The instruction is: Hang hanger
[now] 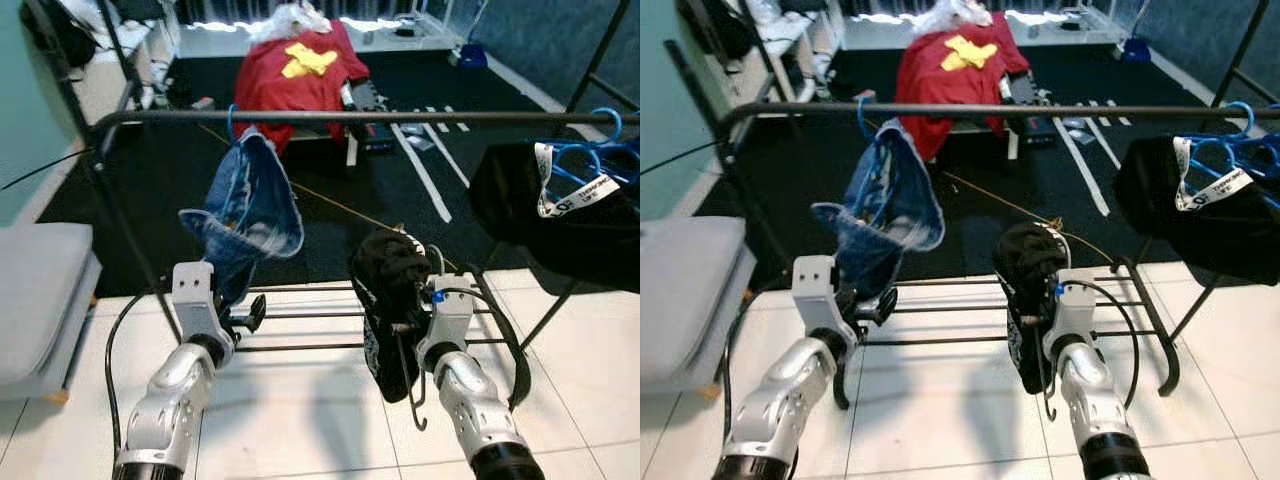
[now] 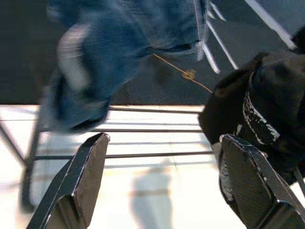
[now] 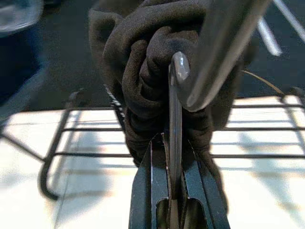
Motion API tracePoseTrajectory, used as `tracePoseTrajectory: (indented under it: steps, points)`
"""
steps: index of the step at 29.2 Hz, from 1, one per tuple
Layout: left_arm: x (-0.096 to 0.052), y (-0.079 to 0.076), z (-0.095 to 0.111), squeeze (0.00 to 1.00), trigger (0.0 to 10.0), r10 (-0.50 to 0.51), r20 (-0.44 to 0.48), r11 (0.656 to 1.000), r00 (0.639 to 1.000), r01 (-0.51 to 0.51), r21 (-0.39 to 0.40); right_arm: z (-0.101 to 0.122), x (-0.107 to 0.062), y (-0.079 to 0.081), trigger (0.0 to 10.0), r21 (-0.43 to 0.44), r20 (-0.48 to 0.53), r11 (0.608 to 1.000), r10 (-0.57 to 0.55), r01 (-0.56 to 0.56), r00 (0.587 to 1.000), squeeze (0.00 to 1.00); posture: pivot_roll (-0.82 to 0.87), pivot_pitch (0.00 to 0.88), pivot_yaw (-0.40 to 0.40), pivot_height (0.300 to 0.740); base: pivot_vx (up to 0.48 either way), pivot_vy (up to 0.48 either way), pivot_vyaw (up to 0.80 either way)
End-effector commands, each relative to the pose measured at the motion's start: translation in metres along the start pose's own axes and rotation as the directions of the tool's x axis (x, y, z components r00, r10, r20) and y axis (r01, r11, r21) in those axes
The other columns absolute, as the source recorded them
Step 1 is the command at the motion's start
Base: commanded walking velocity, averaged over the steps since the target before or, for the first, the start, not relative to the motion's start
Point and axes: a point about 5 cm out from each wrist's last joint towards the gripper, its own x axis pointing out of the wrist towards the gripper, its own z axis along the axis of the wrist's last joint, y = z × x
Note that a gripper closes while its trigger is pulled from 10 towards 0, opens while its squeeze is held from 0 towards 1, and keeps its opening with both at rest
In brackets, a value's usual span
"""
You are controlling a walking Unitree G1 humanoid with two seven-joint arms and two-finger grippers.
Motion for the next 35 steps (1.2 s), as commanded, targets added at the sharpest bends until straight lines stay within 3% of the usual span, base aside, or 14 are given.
tracePoseTrajectory:
  steps: [1,14,21,35]
  points:
    - [-0.002,0.0,-0.005,0.0,10.0,0.0,-0.018,1.0,1.0,0.0,-0.007,0.006,0.001,0.004,10.0,0.003,0.052,1.0,0.018,-0.018,0.999,0.0,0.04,0.068,0.006,0.74,-0.394,0.0,0.0]
    - [-0.001,0.0,-0.007,0.0,10.0,-0.021,-0.045,1.0,0.999,0.021,0.008,0.006,0.0,0.004,10.0,0.014,0.05,1.0,0.001,-0.001,0.999,0.0,0.04,0.066,0.008,0.74,-0.377,0.0,0.0]
    - [0.0,0.001,-0.016,0.0,10.0,-0.05,-0.122,0.997,0.991,0.057,0.051,0.004,0.001,0.001,10.0,0.051,0.023,0.998,-0.04,0.039,0.999,0.0,0.04,0.072,0.022,0.74,0.0,0.0,0.0]
    - [0.002,0.001,-0.014,0.0,10.0,-0.095,-0.141,0.992,0.985,0.106,0.066,0.004,0.001,-0.002,10.0,0.071,0.014,0.996,-0.052,0.051,0.999,0.0,0.04,0.077,0.028,0.74,0.0,0.0,0.0]
